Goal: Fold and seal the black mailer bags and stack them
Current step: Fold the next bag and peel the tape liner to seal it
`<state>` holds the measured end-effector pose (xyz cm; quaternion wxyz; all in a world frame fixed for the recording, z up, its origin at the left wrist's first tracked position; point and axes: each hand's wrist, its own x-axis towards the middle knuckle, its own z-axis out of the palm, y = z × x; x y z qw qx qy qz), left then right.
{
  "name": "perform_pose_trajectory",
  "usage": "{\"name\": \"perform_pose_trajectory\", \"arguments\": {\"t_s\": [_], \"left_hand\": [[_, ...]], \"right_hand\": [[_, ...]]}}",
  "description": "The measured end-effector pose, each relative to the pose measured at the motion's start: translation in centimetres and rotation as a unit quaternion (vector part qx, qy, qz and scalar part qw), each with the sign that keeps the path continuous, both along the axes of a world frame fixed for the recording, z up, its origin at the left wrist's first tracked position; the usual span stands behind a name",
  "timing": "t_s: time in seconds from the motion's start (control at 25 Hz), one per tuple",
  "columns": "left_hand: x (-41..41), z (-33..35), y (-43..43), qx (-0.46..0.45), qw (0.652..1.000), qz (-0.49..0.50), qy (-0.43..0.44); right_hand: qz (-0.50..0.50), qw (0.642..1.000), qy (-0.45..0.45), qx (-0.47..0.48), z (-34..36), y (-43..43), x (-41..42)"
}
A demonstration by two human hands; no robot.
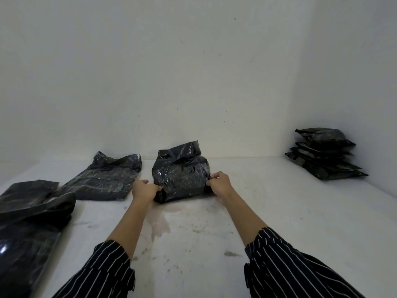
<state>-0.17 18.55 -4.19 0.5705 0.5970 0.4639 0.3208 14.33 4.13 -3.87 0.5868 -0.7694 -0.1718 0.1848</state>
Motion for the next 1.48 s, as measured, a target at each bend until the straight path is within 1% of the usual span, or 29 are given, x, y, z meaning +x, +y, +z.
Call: {"name": "perform_pose_trajectory", "arguments": {"t_s": [0.04, 0.08, 0.16, 0.24, 0.36, 0.44, 0.48, 0.56, 0.6, 0.64, 0.68, 0.72, 0.76, 0.84, 0.88, 0.92, 0.96, 1.04, 1.08, 1.16, 1.2, 1.24, 1.36, 1.48], "left_hand": [[0.0, 0.2, -0.6, -0.049, 0.997, -0.016, -0.058], [-0.1, 0.6, -1.4, -0.079, 0.991, -0.039, -0.103], [-0.2, 1.5, -3.4, -0.083, 0.984, -0.086, -0.133], [-0.3, 2.2, -5.3, -0.077, 0.975, -0.128, -0.167], [-0.5, 3.2, -8.1, -0.072, 0.96, -0.174, -0.205], [-0.5, 3.6, -10.1, -0.049, 0.957, -0.187, -0.218], [-0.6, 3.8, -11.1, -0.031, 0.956, -0.191, -0.221], [-0.7, 3.9, -12.9, 0.005, 0.955, -0.195, -0.222], [-0.7, 4.0, -13.7, 0.022, 0.954, -0.204, -0.219], [-0.8, 3.9, -14.5, 0.034, 0.952, -0.216, -0.216], [-0.9, 4.0, -15.3, 0.043, 0.949, -0.23, -0.213], [-0.9, 3.9, -15.9, 0.046, 0.945, -0.245, -0.21], [-1.0, 3.8, -16.5, 0.047, 0.943, -0.259, -0.204], [-1.2, 3.7, -17.6, 0.051, 0.938, -0.286, -0.191], [-1.3, 3.6, -18.2, 0.055, 0.936, -0.295, -0.186], [-1.5, 3.4, -18.6, 0.057, 0.934, -0.302, -0.182], [-1.7, 3.3, -19.0, 0.056, 0.933, -0.305, -0.18], [-1.9, 3.1, -19.5, 0.048, 0.934, -0.308, -0.177], [-1.9, 3.0, -19.7, 0.046, 0.934, -0.31, -0.173], [-2.0, 2.7, -20.0, 0.041, 0.934, -0.314, -0.168], [-2.1, 2.6, -20.0, 0.038, 0.933, -0.316, -0.167], [-2.1, 2.5, -20.1, 0.035, 0.933, -0.316, -0.166], [-2.2, 2.3, -20.0, 0.021, 0.932, -0.326, -0.156], [-2.2, 2.0, -19.8, 0.011, 0.931, -0.339, -0.137]], "right_hand": [[-0.002, 0.997, 0.049, 0.057, 0.4, -0.9, 0.2], [0.0, 0.992, 0.081, 0.097, 0.7, -1.9, 0.4], [0.015, 0.984, 0.103, 0.144, 1.6, -4.1, 0.7], [0.037, 0.978, 0.106, 0.177, 2.4, -6.5, 0.6], [0.058, 0.974, 0.105, 0.195, 3.4, -10.3, 0.1], [0.063, 0.98, 0.075, 0.173, 4.3, -12.8, -0.1], [0.061, 0.985, 0.043, 0.153, 4.9, -14.0, -0.2], [0.027, 0.992, -0.059, 0.108, 6.5, -16.2, -0.4], [-0.004, 0.987, -0.132, 0.093, 7.5, -17.1, -0.5], [-0.034, 0.972, -0.218, 0.083, 8.7, -17.8, -0.6], [-0.057, 0.945, -0.315, 0.07, 10.1, -18.5, -0.8], [-0.07, 0.908, -0.411, 0.048, 11.5, -19.0, -1.1], [-0.08, 0.864, -0.496, 0.013, 13.0, -19.4, -1.5], [-0.095, 0.76, -0.64, -0.065, 15.7, -19.9, -2.3], [-0.093, 0.708, -0.692, -0.108, 16.6, -20.1, -2.4], [-0.072, 0.679, -0.713, -0.156, 17.4, -20.2, -2.6], [-0.035, 0.679, -0.701, -0.215, 18.0, -20.2, -2.9], [0.04, 0.706, -0.62, -0.338, 18.4, -19.8, -3.4], [0.059, 0.707, -0.59, -0.385, 18.3, -19.7, -3.5], [0.073, 0.695, -0.569, -0.433, 17.8, -19.4, -3.6], [0.077, 0.694, -0.562, -0.444, 17.6, -19.3, -3.5], [0.087, 0.703, -0.547, -0.446, 17.5, -19.3, -3.3], [0.133, 0.77, -0.481, -0.397, 17.7, -19.5, -3.0], [0.135, 0.821, -0.457, -0.315, 18.3, -19.6, -2.2]]}}
